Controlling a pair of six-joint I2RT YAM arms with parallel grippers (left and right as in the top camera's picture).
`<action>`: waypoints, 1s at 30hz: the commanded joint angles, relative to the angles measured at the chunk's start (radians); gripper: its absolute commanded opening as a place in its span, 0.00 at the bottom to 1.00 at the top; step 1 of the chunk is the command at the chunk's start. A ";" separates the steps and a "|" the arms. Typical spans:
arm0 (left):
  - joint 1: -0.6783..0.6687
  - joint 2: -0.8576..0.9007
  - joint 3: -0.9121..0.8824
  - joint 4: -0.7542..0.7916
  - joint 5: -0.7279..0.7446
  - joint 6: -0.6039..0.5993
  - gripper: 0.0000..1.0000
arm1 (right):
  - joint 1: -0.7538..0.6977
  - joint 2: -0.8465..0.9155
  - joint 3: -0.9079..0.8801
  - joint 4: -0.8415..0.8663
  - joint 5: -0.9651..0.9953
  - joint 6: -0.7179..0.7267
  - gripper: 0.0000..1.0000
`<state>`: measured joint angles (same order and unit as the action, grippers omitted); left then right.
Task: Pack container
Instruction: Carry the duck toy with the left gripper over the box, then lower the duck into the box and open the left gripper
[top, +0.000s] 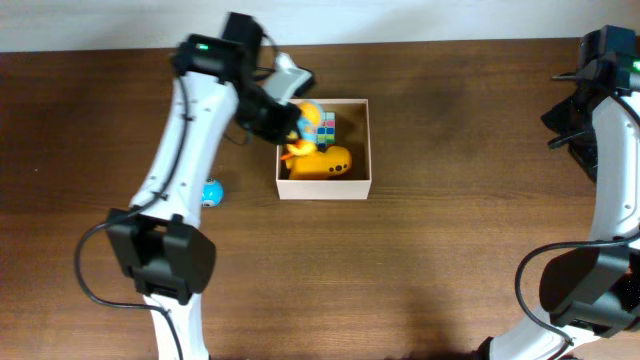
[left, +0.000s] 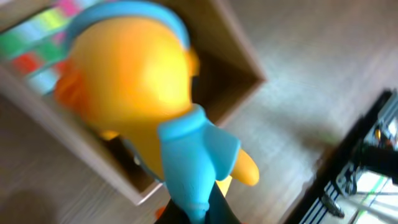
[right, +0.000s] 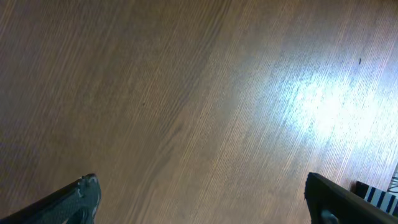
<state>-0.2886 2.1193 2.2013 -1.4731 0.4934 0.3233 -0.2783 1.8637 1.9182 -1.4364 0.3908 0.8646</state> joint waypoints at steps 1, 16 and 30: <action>-0.075 0.005 0.023 -0.002 -0.038 0.053 0.02 | -0.004 -0.010 0.000 0.000 0.005 0.008 0.98; -0.250 0.007 0.022 0.124 -0.341 0.076 0.02 | -0.004 -0.009 0.000 0.000 0.005 0.008 0.99; -0.285 0.009 0.022 0.143 -0.299 -0.240 0.06 | -0.004 -0.010 0.000 0.000 0.005 0.008 0.99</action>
<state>-0.5499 2.1197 2.2013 -1.3407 0.1684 0.1978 -0.2783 1.8637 1.9182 -1.4364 0.3908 0.8650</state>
